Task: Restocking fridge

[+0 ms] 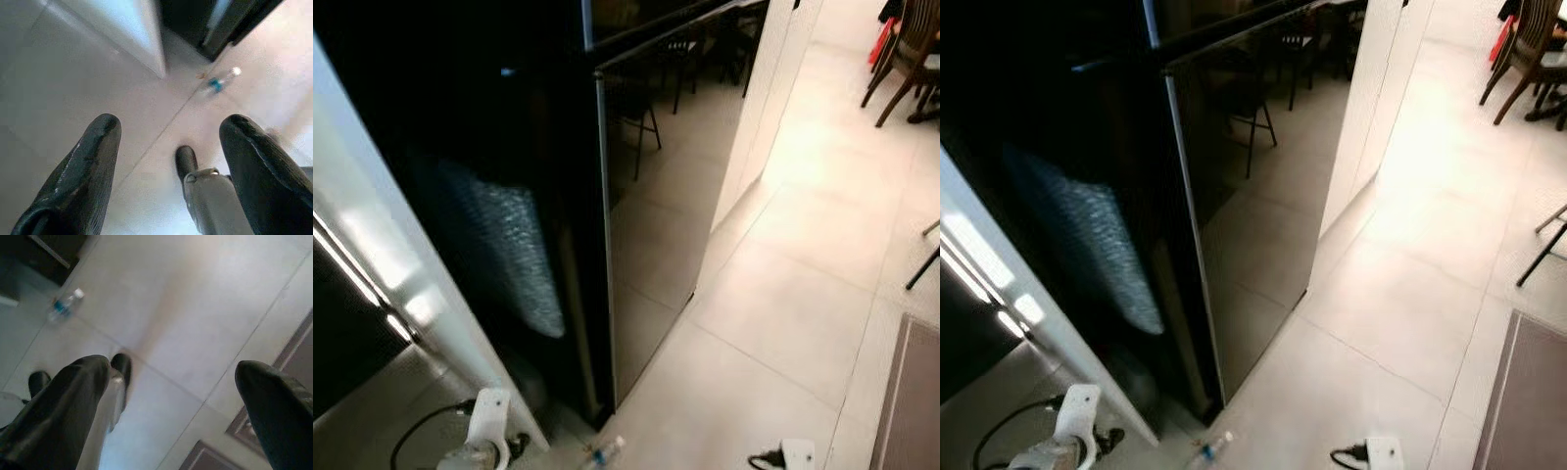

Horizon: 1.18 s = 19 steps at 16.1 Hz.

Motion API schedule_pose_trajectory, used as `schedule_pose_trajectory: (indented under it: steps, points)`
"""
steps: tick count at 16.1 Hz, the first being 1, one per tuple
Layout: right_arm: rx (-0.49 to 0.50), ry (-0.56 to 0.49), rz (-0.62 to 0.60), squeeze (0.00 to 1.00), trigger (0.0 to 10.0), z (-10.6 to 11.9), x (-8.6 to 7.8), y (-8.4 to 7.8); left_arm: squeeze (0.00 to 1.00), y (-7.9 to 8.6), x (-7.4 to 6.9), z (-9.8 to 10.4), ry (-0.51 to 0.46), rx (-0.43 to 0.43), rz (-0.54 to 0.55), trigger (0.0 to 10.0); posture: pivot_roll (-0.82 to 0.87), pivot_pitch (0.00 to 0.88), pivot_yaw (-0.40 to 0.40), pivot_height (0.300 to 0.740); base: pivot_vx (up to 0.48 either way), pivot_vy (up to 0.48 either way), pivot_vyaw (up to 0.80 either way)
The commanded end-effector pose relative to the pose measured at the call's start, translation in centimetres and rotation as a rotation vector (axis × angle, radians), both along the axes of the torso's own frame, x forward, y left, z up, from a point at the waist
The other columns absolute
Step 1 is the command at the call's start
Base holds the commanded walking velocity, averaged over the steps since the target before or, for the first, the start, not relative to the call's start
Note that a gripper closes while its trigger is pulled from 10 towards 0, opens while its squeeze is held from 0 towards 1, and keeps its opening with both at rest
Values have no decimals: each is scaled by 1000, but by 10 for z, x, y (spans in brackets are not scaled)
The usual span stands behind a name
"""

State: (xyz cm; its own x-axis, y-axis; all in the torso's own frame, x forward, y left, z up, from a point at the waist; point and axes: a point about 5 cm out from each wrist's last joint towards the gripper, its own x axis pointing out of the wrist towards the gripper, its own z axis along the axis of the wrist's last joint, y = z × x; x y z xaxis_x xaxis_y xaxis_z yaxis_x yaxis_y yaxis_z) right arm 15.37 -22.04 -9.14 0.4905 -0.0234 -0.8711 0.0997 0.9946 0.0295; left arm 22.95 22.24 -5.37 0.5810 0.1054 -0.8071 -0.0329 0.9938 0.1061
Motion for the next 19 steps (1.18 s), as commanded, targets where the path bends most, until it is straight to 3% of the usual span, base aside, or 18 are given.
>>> schedule_pose_trajectory:
  steps: [1,7,9,14,19]
  points:
    - [6,2,2,0,10000,0,0,2,0,3,-4,-2,20,3,5,10000,13,0,-32,740,0,0,0]
    - [9,-15,19,0,10000,0,0,2,0,2,-3,-2,19,5,10,10000,12,0,-34,740,0,-480,0]
    - [-10,-18,58,0,10000,0,-2,2,0,2,-3,-2,19,5,11,10000,11,0,-36,740,0,-480,800]
    - [25,-16,19,0,10000,-2,-6,3,0,2,-3,-2,19,5,10,10000,9,0,-36,740,0,-480,160]
    - [8,-10,8,0,10000,-4,-11,2,0,1,-3,-2,-2,-21,44,10000,11,0,-37,740,0,0,0]
